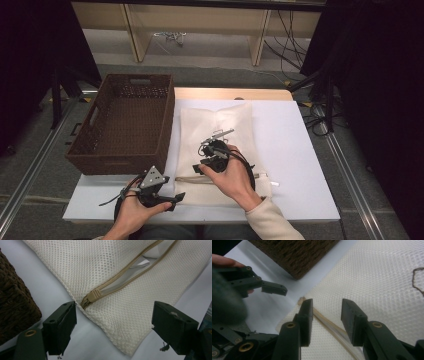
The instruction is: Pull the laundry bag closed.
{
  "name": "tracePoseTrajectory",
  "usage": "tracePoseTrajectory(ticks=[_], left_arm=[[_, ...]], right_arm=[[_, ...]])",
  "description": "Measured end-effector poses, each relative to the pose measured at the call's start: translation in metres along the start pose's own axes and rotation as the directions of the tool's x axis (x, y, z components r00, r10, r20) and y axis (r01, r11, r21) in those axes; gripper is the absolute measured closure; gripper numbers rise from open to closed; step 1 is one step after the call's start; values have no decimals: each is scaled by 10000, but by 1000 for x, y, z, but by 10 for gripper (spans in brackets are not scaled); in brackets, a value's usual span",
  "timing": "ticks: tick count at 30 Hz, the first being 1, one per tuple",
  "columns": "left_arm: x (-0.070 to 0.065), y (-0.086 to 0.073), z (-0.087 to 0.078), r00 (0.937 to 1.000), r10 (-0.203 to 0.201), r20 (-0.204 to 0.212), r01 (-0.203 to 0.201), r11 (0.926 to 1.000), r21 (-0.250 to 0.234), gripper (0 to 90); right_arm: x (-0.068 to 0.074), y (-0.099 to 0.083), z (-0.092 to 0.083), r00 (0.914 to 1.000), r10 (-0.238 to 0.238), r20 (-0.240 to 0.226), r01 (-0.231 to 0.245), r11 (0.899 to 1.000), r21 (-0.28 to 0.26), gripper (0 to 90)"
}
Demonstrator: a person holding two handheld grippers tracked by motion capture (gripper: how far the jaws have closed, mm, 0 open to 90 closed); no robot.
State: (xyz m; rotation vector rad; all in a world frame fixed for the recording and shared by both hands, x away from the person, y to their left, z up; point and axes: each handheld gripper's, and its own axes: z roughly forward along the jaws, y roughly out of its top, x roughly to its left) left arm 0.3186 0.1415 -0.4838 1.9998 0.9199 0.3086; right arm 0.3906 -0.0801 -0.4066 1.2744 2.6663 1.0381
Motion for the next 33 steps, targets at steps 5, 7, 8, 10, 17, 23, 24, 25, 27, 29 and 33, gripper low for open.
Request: tracePoseTrajectory(ticks=[5, 7, 8, 10, 17, 23, 24, 25, 27, 29, 33], left_arm=[[0, -1, 0, 10000, -96, -17, 96, 9999, 136, 200], [23, 10, -6, 9189, 3333, -2111, -3337, 9420, 348, 200], [25, 11, -6, 9091, 3583, -2126, -3580, 9328, 410, 200], [26, 12, -6, 9069, 3596, -2194, -3576, 9325, 501, 200], [1, -2, 1, 9999, -18, 148, 15, 9997, 242, 201], [2, -2, 1, 9998, 78, 202, -83, 9996, 268, 201], [2, -2, 1, 9997, 82, 216, -89, 9995, 293, 201], [2, -2, 1, 9998, 63, 201, -69, 9996, 270, 201], [2, -2, 1, 9999, 56, 143, -59, 9997, 245, 202], [2, -2, 1, 9997, 52, 218, -57, 9996, 269, 202], [2, -3, 1, 9998, 51, 187, -56, 9997, 226, 202]], right_arm=[[7, 3, 5, 9999, -132, -17, 132, 9998, 149, 648], [9, 4, 7, 9999, -109, -15, 109, 9998, 154, 651], [10, 5, 8, 9999, -123, -17, 123, 9997, 200, 652], [13, 6, 11, 9998, -175, -5, 175, 9996, 242, 654], [20, 9, 23, 9994, -219, -271, 233, 9983, 529, 664], [21, 10, 37, 9981, -278, -542, 325, 9956, 877, 677], [22, 10, 38, 9987, -17, -514, 70, 9947, 1024, 677], [24, 9, 39, 9990, 43, -455, 7, 9941, 1081, 678], [22, 10, 44, 9986, -200, -486, 251, 9939, 1071, 680], [25, 9, 47, 9988, -25, -482, 82, 9929, 1187, 680], [25, 9, 55, 9981, -127, -602, 207, 9907, 1345, 680]])
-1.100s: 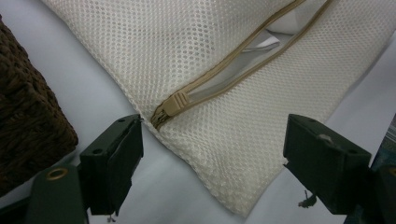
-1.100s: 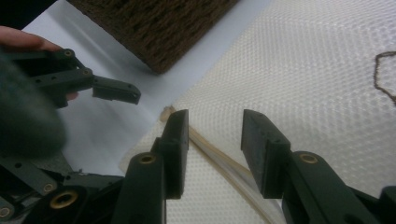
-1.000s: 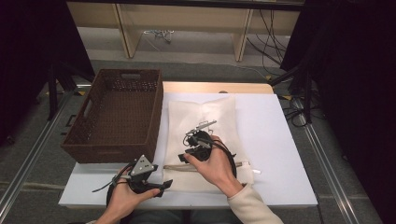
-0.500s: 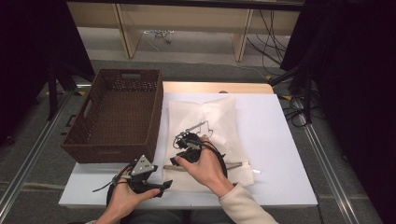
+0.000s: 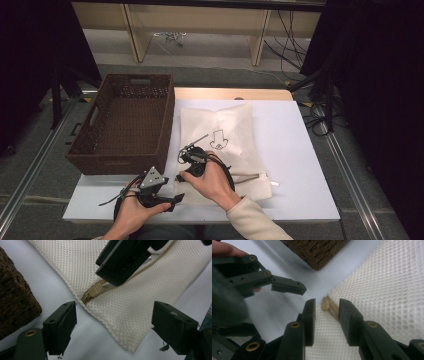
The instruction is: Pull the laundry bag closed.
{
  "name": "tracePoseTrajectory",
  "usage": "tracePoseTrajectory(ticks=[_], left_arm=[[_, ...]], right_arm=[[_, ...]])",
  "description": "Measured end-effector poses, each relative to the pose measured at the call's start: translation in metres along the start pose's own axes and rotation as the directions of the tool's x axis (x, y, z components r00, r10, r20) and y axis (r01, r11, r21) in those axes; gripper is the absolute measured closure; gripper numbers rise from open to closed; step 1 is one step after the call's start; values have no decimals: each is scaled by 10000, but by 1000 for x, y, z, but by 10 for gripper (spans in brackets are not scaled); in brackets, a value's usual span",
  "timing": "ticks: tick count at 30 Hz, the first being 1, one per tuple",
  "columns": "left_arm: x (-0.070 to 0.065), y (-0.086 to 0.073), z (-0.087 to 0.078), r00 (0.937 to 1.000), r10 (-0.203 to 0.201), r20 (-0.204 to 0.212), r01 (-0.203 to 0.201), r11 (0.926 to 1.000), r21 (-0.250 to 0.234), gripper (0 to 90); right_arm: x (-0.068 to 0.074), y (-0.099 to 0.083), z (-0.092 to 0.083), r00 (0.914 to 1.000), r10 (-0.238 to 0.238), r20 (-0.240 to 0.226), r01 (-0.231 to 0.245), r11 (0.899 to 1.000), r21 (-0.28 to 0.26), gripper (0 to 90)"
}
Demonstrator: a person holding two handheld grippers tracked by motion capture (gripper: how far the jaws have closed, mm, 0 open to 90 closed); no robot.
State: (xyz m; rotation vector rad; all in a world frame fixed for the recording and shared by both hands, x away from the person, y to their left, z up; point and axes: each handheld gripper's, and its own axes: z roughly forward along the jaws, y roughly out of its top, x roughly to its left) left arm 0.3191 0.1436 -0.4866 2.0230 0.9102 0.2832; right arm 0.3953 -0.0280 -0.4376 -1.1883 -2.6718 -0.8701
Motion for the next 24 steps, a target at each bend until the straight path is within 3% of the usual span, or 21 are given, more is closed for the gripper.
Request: tracePoseTrajectory(ticks=[1, 2, 3, 7, 9, 10, 12, 16, 17, 19, 20, 24], left_arm=[[2, 0, 0, 9998, 201, -52, -200, 9998, 87, 201], [-1, 0, 1, 9999, -112, 28, 112, 9999, -82, 202], [-1, 0, 1, 9999, -123, 32, 124, 9999, -67, 202], [0, 0, -1, 9999, 111, -52, -111, 9999, 86, 202], [-1, -1, 0, 9999, -135, -39, 135, 9998, -110, 202], [1, 0, 0, 9999, 139, -73, -139, 9999, 14, 202], [1, 0, -1, 9999, 166, -27, -165, 9998, 86, 202], [0, 0, -1, 9999, 102, -29, -101, 9999, 82, 203], [0, 0, -1, 10000, 85, -45, -85, 9999, 55, 203], [-2, 0, 0, 9999, -138, -29, 137, 9998, -129, 203], [0, 0, -1, 9999, 130, -41, -130, 9999, 75, 203], [-1, 0, -1, 10000, 9, -27, -9, 10000, 3, 203]], right_arm=[[-1, 0, 1, 10000, -50, -81, 51, 10000, 71, 680], [0, 0, 3, 10000, -28, 62, 27, 10000, 18, 680], [1, 1, 4, 10000, 0, -6, 0, 10000, 63, 680], [1, 2, 8, 10000, 62, -72, -62, 9999, 80, 681], [0, 3, 8, 9999, 71, -135, -69, 9998, 208, 682], [0, 3, 8, 9998, 98, -154, -95, 9997, 215, 683], [0, 4, 9, 9996, 184, -206, -179, 9996, 240, 686], [1, 4, 12, 9992, 391, -63, -389, 9989, 271, 695], [0, 4, 14, 9997, 217, -68, -215, 9993, 295, 701], [1, 5, 15, 9995, 281, -126, -278, 9992, 286, 705], [0, 5, 15, 9997, 247, -80, -244, 9992, 310, 707], [1, 7, 16, 9992, 373, -121, -369, 9989, 304, 719]])
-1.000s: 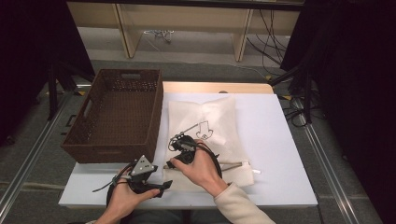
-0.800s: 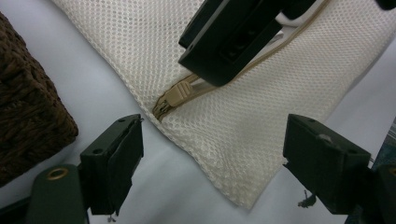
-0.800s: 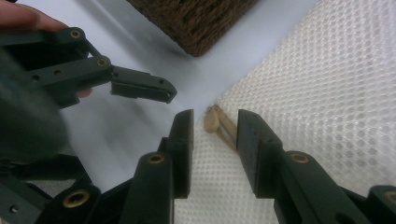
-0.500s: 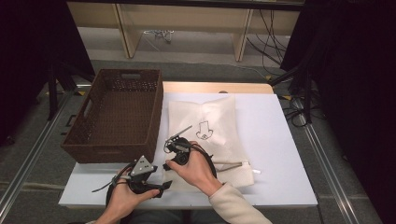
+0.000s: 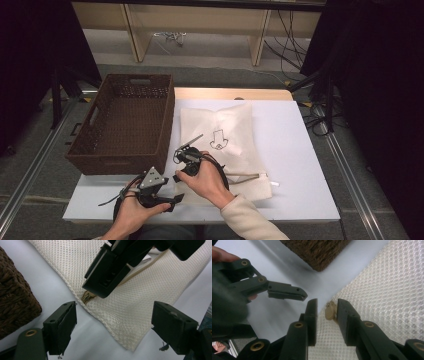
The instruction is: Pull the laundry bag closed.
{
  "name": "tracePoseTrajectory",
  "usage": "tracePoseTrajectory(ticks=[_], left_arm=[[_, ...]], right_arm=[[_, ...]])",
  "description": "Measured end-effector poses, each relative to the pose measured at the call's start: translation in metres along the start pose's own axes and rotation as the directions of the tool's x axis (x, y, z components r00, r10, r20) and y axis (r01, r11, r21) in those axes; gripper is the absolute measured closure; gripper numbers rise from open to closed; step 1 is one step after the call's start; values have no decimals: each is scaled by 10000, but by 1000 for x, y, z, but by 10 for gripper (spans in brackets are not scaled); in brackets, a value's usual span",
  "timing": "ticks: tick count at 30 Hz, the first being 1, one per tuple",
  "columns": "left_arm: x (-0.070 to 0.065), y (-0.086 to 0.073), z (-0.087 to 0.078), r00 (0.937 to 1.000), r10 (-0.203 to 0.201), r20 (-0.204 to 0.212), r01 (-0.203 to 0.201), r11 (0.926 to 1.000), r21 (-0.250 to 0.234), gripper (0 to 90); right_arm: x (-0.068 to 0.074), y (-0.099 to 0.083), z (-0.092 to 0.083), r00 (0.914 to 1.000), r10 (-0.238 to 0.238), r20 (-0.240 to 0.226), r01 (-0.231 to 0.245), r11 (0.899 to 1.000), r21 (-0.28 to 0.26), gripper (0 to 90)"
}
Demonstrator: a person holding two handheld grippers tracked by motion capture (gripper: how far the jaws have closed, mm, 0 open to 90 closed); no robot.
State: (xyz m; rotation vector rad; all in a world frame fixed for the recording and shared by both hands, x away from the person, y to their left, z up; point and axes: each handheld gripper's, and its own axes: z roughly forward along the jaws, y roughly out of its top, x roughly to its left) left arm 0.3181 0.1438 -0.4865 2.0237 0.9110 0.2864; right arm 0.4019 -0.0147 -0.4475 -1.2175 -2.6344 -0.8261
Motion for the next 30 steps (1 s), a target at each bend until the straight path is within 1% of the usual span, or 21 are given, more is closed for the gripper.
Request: tracePoseTrajectory(ticks=[1, 2, 3, 4, 5, 6, 8, 9, 10, 11, 16, 18, 19, 21, 22, 23, 24, 25, 27, 29, 30], left_arm=[[0, 0, 0, 10000, -4, 1, 4, 10000, -6, 203], [-1, 0, 1, 9999, -110, 4, 110, 9999, -95, 204], [0, 0, 0, 10000, 1, 1, -1, 10000, 1, 204], [0, 0, 0, 10000, 10, -4, -10, 10000, 6, 204], [-1, 0, 1, 9999, -147, -10, 147, 9998, -126, 203], [-1, 0, 1, 9999, -145, -12, 145, 9998, -129, 204], [-1, 0, 1, 9999, -144, -13, 144, 9998, -123, 204], [-1, 0, 1, 9999, -140, -10, 140, 9998, -112, 204], [0, 0, 0, 10000, -10, 7, 10, 10000, 11, 204], [3, 0, 0, 9997, 252, -1, -252, 9995, 177, 204], [4, 1, 0, 9995, 328, -39, -328, 9993, 182, 204], [1, 0, 0, 10000, -5, 69, 5, 10000, 64, 205], [1, 0, 0, 10000, -7, 70, 7, 10000, 72, 205], [0, 0, 1, 10000, -23, -3, 23, 10000, 44, 205], [1, 0, 0, 10000, 64, 4, -64, 9999, 103, 205], [0, -1, 1, 10000, -27, -58, 28, 10000, 17, 205], [1, 0, 1, 10000, -26, -44, 27, 10000, 28, 206], [1, -1, 1, 10000, -25, -50, 25, 10000, 33, 206], [1, -1, 1, 10000, -39, -44, 40, 10000, 39, 207], [1, -1, 1, 10000, -41, 61, 41, 10000, 79, 208], [3, 0, 0, 9998, 214, 26, -215, 9994, 270, 208]], right_arm=[[0, 0, 0, 10000, -4, 24, 4, 10000, 54, 723], [0, 1, 0, 9999, 101, 50, -101, 9999, 84, 728], [0, 1, 2, 10000, 66, 6, -66, 10000, 58, 734], [0, 1, 2, 10000, 84, 19, -84, 9999, 79, 738], [0, 1, 3, 9999, 123, -14, -122, 9998, 155, 741], [1, 1, 4, 9998, 203, 22, -203, 9996, 198, 745], [0, 0, 6, 9997, 227, 32, -228, 9997, 81, 758], [-1, 0, 6, 9997, 237, 79, -238, 9997, 113, 765], [-1, 1, 6, 9996, 259, 76, -259, 9996, 99, 773], [-1, 1, 6, 9995, 306, 15, -306, 9995, 105, 781], [-2, 2, 6, 9993, 369, 90, -371, 9990, 266, 819], [-3, 2, 7, 9993, 340, 146, -344, 9990, 277, 825], [-1, 1, 7, 9989, 459, 96, -461, 9986, 244, 830], [-2, 1, 8, 9993, 381, 61, -382, 9990, 230, 839], [-3, 1, 8, 9992, 370, 117, -373, 9990, 266, 849], [-3, 1, 9, 9991, 406, 74, -408, 9987, 295, 857], [-3, 2, 9, 9991, 410, 119, -415, 9982, 437, 860], [-3, 1, 9, 9989, 442, 185, -450, 9979, 457, 866], [-3, 1, 10, 9989, 435, 153, -442, 9981, 435, 869], [-3, 1, 10, 9990, 418, 131, -424, 9982, 434, 871], [-3, 1, 9, 9990, 408, 156, -415, 9982, 435, 871]])
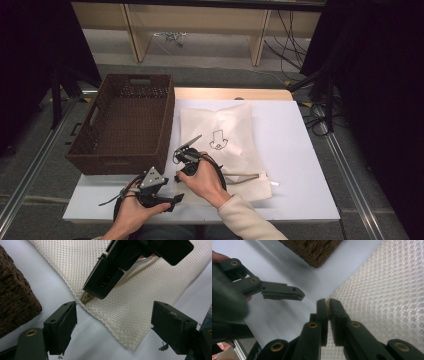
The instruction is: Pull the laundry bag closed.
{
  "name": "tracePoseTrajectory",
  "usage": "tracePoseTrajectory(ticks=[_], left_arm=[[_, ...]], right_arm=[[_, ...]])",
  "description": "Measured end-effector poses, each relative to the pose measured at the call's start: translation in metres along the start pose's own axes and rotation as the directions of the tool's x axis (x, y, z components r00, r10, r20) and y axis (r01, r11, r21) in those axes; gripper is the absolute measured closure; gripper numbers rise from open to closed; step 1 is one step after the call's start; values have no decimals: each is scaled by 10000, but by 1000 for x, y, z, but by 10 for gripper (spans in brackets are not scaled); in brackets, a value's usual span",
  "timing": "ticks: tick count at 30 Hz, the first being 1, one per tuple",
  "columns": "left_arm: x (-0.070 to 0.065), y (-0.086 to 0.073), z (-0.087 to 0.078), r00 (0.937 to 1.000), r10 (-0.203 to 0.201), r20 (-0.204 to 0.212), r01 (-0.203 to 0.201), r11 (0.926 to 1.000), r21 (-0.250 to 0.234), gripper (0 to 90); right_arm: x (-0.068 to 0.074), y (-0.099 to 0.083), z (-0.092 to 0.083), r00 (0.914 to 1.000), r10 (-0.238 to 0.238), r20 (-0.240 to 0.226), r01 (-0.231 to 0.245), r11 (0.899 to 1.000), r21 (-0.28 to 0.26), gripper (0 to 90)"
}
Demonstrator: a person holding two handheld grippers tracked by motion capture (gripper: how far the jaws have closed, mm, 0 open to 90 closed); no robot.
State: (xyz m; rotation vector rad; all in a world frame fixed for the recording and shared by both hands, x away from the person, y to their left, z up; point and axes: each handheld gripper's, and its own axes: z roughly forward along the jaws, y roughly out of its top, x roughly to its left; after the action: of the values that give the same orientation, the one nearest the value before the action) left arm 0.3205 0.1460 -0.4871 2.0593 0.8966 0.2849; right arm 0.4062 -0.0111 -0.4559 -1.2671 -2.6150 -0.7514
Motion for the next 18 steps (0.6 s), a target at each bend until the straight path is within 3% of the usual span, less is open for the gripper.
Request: tracePoseTrajectory(ticks=[13, 15, 18], left_arm=[[0, 0, 1, 10000, -45, -56, 44, 10000, -83, 225], [-3, 0, 3, 9985, -551, 78, 553, 9979, -326, 233], [-1, 1, 2, 9987, -495, 117, 499, 9980, -376, 251]], right_arm=[[4, -1, -9, 9992, -384, 77, 386, 9990, -236, 873], [5, -1, -13, 9992, -393, 108, 395, 9990, -201, 873], [4, -2, -19, 9986, -534, 39, 534, 9982, -259, 873]])
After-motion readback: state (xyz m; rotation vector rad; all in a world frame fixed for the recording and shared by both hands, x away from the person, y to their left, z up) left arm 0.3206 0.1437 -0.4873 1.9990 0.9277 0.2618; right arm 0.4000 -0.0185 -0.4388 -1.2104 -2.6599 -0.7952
